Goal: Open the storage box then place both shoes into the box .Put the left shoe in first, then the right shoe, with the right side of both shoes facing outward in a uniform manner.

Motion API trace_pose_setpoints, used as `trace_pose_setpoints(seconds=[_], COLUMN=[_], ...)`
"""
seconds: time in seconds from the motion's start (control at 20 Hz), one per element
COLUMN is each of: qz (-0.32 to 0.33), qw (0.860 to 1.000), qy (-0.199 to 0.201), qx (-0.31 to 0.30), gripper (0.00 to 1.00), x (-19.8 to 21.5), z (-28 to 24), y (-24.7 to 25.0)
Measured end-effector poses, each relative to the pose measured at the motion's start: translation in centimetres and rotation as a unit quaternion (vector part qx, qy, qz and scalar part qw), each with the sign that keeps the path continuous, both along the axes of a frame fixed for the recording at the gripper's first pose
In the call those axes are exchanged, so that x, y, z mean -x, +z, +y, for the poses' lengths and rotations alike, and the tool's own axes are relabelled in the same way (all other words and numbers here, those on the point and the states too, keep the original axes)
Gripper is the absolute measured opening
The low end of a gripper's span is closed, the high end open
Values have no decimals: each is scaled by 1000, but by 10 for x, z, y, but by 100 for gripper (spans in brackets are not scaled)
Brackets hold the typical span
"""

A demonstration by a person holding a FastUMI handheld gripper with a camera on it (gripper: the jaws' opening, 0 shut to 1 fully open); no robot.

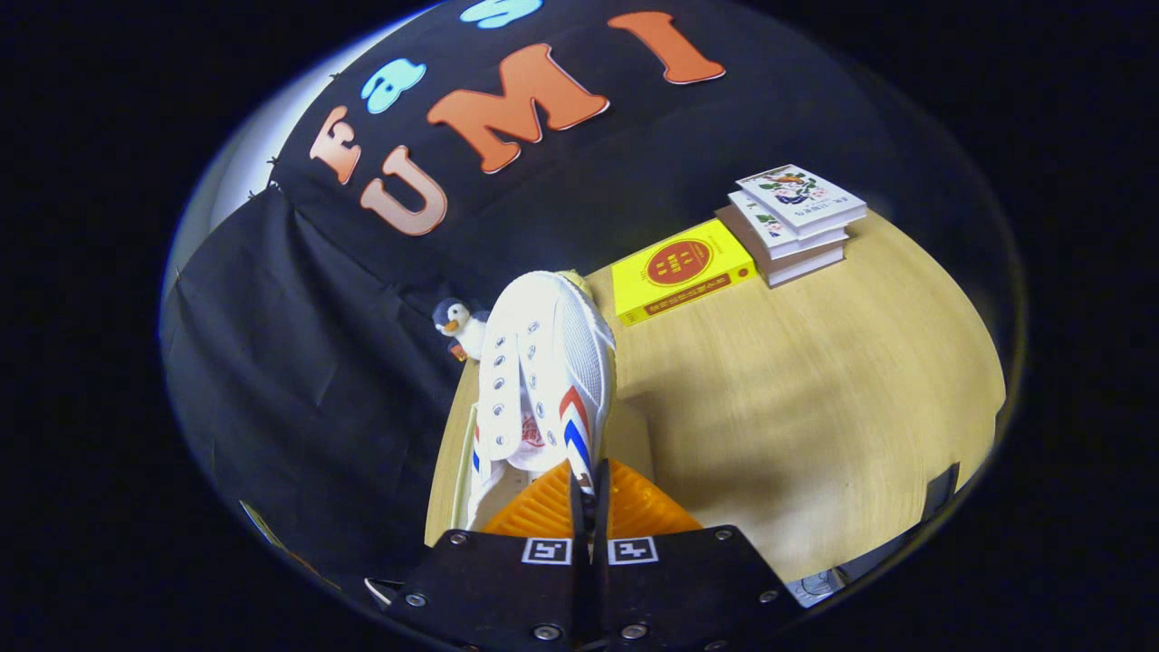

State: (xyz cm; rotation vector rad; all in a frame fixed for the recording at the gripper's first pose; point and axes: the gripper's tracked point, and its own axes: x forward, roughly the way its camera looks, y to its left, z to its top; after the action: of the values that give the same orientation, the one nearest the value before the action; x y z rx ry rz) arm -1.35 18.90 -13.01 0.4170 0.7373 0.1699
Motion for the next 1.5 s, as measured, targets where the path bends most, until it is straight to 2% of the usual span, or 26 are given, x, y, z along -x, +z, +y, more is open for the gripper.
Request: trace_pose_setpoints(seconds=[0.25,0.5,0.55,0.6,0.7,0.75,0.85,0.9,1.5], qz=[48,35,23,7,-22,-35,-52,-59,-112], qw=[997,994,995,996,999,998,997,996,981], qy=[16,13,15,14,3,-2,-6,-16,-137], qx=[59,104,100,83,45,48,60,62,80], gripper=[0,4,11,22,36,45,87,97,98], x=[9,-1,-2,-4,-25,-33,-29,-24,17], z=[51,67,72,81,95,92,74,64,-106], y=[-32,-30,-24,-7,9,15,28,34,58])
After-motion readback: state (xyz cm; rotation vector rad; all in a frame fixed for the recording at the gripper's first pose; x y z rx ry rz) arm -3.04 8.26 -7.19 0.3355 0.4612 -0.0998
